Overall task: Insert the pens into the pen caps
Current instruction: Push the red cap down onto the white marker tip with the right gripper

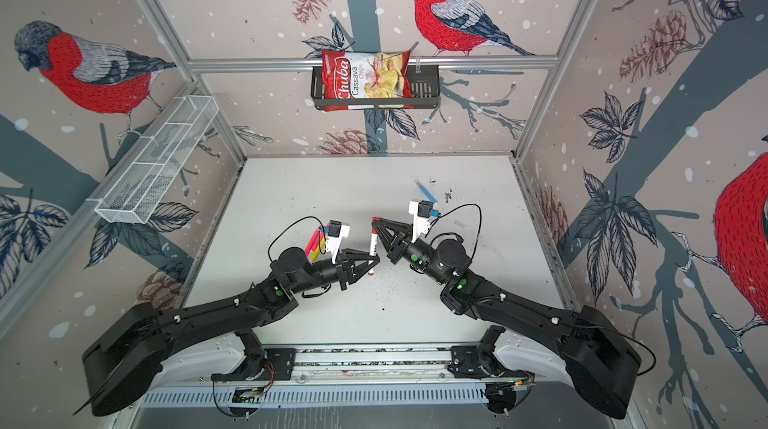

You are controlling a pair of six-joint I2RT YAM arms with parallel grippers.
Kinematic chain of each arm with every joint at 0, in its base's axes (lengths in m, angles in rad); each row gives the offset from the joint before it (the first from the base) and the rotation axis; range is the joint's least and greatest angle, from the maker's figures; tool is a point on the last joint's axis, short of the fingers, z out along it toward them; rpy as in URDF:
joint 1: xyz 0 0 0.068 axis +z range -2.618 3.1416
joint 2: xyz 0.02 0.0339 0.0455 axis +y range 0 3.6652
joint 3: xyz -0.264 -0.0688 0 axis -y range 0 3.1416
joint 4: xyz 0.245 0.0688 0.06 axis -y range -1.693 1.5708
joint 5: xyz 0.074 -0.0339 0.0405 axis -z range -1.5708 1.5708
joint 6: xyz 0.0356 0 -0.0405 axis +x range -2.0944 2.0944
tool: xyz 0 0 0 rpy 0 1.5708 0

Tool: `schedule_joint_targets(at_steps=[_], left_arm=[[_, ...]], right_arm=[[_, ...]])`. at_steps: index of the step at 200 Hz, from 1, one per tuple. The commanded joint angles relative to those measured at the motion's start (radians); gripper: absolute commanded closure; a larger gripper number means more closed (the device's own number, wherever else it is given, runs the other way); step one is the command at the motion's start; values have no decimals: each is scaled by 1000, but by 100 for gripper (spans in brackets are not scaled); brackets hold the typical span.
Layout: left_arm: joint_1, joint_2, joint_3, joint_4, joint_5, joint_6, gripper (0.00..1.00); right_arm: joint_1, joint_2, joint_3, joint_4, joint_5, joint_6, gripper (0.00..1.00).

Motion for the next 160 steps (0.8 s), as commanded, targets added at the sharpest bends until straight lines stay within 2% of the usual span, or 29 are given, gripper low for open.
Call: schedule_joint_targets(at_steps=[1,65,117,160], left_arm=[[32,-20,17,383,-168,-51,100],[56,-18,15,406,-146,-62,100],[91,20,-14,556,-101,-136,100],[95,-7,-3,444,-130,-83,100]], right_arm=[[21,-6,-34,-227,-236,-10,93],[26,3,-24,-213,-293,-30,94],[32,13,-50,-137,-343,-23,95],[37,-2,-18,-203,-291,-40,95]])
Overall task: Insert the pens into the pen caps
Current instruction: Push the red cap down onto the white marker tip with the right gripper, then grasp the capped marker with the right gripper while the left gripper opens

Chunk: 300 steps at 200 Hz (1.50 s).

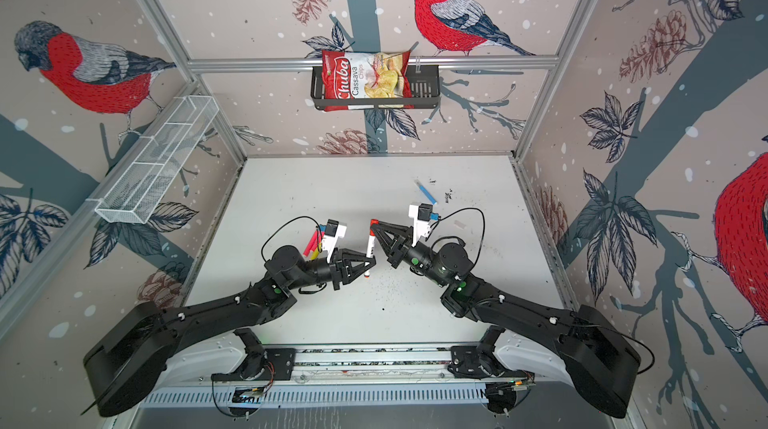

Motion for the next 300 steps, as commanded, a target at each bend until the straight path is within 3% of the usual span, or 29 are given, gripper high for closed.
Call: schedule_joint_targets(at_steps=[1,32,55,132,144,164,190,242,300], left_arm=[[25,-25,26,339,-293,-36,100],[23,-74,33,217,-341,13,100],[21,-106,42,130,-372,46,100],[20,-112,33,128,-374,59,100],[20,-106,34,81,-400,104,100],[23,-83,29,-6,-464,179,100],[23,-88,-19,55,-467,175,100],[14,-144,-45,23,-509,219,100],[-10,-173,-47,-23,-562,253,100]], right_arm=[[28,0,-2,-261,-251,-33,95],[53,13,65,-375,-118,-32,97],[76,42,109,-436,-90,-49,96],[94,30,116,-414,-145,-56,93],[94,16,128,-414,-164,-52,82],[94,-34,146,-423,-165,-56,38],[91,-124,155,-504,-98,-98,29],[84,-219,143,-578,-63,-134,28],[85,-199,198,-624,-35,-167,32]])
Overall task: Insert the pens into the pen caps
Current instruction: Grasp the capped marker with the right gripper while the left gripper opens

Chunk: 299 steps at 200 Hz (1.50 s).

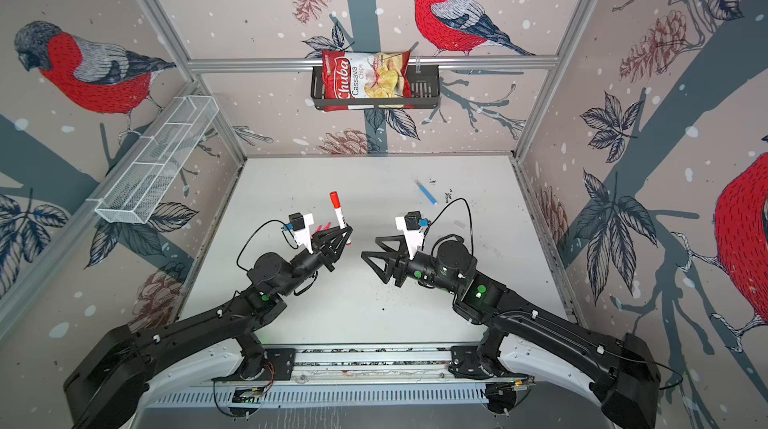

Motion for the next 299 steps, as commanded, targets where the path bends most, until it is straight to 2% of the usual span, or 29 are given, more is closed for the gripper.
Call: schedule_joint_targets(at_steps=[1,37,76,109,195,254,299], left_arm=[[-9,-10,0,3,-39,31,100],[-41,-19,11,-43,-84,63,100],[-89,-23,36,-93,-137,88,100],[-124,-20,45,-102,-160,100,100],[-151,15,38,-67,-159,99,100],[-168,17,43,-66,-168,104,100],[-172,14,37,-64,-180,103,100]], right_arm=[[1,18,44,-25,20,-37,32],[3,90,137,-93,58,-94,37],[12,237,310,-240,119,-169,40],[23,317,374,-257,117,-181,42],[37,385,396,-278,176,-184,53],[37,429,419,-287,172,-191,59],[37,440,435,-305,168,-192,68]])
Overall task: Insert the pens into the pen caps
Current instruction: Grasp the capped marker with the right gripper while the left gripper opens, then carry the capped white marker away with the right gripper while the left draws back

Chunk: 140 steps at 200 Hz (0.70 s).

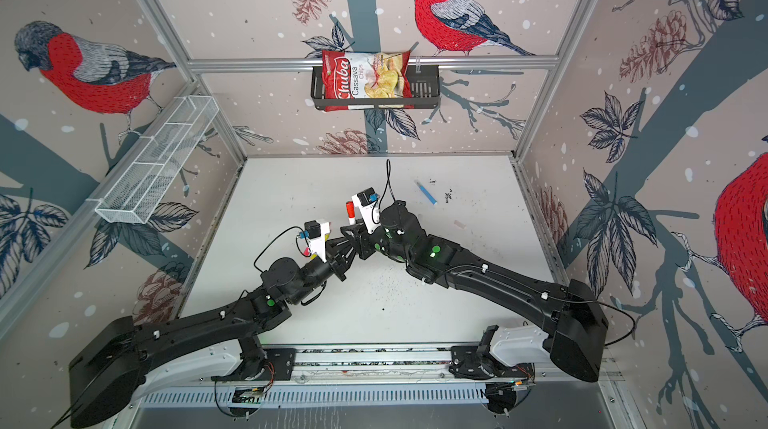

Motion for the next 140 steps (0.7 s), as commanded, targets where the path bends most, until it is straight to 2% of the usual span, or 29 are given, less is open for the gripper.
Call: schedule_joint_targets(at_steps=[1,22,58,86,92,107,113,124,140], left_arm=[[-2,-5,0,53,-5,14,100],[-1,-2,2,53,-6,14,100],[-2,10,5,47,-6,0,100],[-2,16,13,7,-16,-13,100],[-2,14,13,-2,-18,-15,94],[-2,7,7,-22,-25,-26,64],[-2,3,7,-33,-28,-27,56],[-2,-8,5,-62,-34,-28,50],[-2,-36,0,-118,-50,-28,47]], right_arm=[[2,2,10,-18,-2,-9,68],[2,-5,6,-30,3,-7,70],[2,-20,-14,-32,35,0,91],[-5,-28,-12,-42,84,10,98],[-10,-28,-12,-46,93,11,98],[-24,-31,-12,-55,109,13,98],[-30,-32,-10,-59,115,13,98],[-45,-33,-6,-73,123,13,98],[-75,-32,-1,-98,132,10,98]])
